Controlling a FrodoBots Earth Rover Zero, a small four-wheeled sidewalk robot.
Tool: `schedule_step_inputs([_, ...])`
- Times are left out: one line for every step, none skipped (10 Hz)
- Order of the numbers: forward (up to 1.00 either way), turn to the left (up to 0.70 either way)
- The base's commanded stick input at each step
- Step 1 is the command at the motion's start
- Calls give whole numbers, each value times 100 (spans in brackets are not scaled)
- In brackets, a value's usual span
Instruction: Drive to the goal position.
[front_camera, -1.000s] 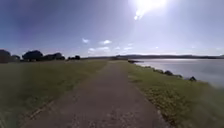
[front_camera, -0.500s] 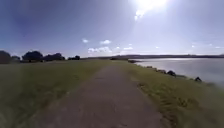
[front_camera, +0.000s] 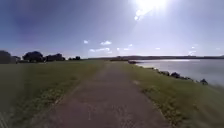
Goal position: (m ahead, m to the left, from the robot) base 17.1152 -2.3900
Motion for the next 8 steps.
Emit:
schedule_step_inputs([70, 0])
schedule_step_inputs([70, 0])
schedule_step_inputs([70, 0])
schedule_step_inputs([70, 0])
schedule_step_inputs([70, 0])
schedule_step_inputs([70, 0])
schedule_step_inputs([70, 0])
schedule_step_inputs([70, 0])
